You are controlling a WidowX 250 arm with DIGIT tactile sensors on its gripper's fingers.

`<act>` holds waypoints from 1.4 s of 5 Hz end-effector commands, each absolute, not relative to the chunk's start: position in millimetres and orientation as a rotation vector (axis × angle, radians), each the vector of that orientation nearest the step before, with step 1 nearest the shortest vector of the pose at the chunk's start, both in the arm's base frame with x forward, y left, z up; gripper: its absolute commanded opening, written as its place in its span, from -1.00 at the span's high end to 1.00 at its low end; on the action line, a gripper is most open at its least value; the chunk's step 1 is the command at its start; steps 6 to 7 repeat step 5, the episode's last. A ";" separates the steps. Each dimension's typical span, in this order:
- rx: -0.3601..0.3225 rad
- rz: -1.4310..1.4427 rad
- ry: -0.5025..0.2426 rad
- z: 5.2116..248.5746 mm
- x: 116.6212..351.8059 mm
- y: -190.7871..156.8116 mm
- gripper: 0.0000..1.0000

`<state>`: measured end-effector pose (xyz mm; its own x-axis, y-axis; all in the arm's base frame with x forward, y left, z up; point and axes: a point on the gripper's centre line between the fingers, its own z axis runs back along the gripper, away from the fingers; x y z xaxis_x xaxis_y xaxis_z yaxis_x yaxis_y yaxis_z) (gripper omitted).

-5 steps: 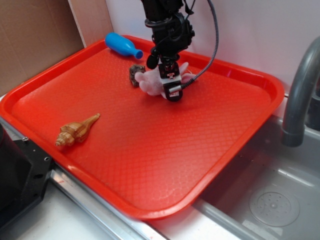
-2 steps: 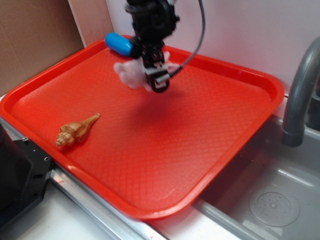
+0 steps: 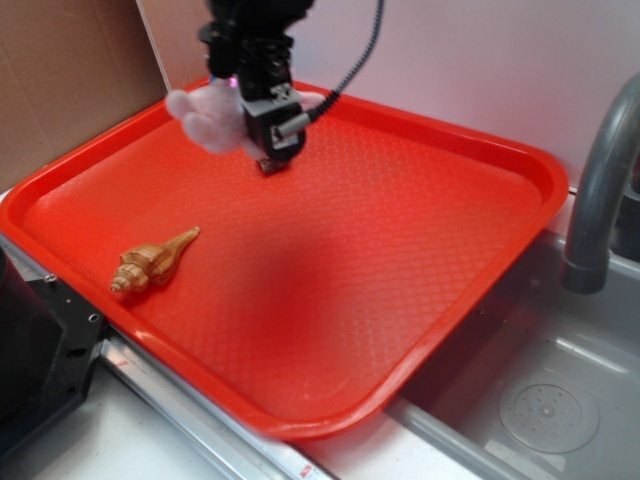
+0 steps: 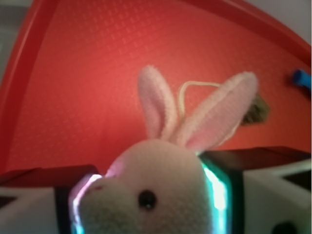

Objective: Grab the pink bunny.

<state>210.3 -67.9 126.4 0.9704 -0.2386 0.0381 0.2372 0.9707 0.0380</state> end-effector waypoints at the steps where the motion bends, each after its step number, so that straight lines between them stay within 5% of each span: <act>1: 0.070 0.050 -0.157 149.1 198.2 -52.6 1.00; 3: -0.044 -0.005 -0.176 150.2 193.8 -33.1 1.00; 7: -0.024 0.030 -0.151 142.2 203.0 -33.7 1.00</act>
